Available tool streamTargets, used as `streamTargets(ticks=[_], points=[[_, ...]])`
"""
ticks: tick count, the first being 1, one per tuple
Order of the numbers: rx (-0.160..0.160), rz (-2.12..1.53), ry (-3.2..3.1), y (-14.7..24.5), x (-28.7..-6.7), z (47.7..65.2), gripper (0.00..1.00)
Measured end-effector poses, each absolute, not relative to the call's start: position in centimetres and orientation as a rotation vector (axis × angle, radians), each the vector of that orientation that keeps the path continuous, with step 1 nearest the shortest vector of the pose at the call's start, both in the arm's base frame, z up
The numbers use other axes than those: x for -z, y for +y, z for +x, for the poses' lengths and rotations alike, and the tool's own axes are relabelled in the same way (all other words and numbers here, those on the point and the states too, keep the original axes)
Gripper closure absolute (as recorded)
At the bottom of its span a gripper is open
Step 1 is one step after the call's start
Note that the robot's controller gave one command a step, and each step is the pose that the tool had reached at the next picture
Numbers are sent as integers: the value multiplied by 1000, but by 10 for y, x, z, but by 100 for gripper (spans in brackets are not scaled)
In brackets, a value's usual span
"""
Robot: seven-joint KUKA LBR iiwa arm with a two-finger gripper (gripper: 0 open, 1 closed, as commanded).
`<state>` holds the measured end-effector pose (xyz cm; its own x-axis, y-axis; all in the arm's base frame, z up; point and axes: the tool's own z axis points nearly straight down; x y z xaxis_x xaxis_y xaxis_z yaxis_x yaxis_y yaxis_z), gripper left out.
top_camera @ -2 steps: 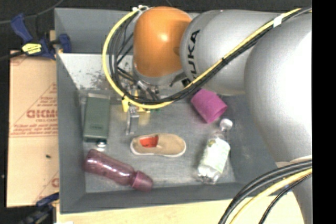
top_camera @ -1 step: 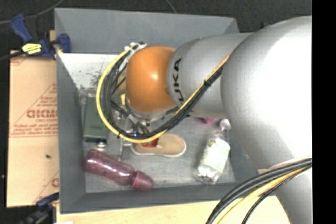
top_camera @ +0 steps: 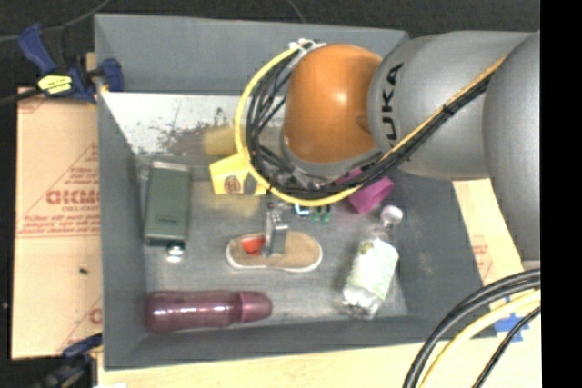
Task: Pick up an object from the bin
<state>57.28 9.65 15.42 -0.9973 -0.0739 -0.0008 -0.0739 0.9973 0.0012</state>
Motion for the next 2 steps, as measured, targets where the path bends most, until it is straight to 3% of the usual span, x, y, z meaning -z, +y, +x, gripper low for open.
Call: streamTargets(ticks=[1,2], points=[[-6,270,3119,123,-78,570,0],[-2,-40,3140,69,-143,572,0]])
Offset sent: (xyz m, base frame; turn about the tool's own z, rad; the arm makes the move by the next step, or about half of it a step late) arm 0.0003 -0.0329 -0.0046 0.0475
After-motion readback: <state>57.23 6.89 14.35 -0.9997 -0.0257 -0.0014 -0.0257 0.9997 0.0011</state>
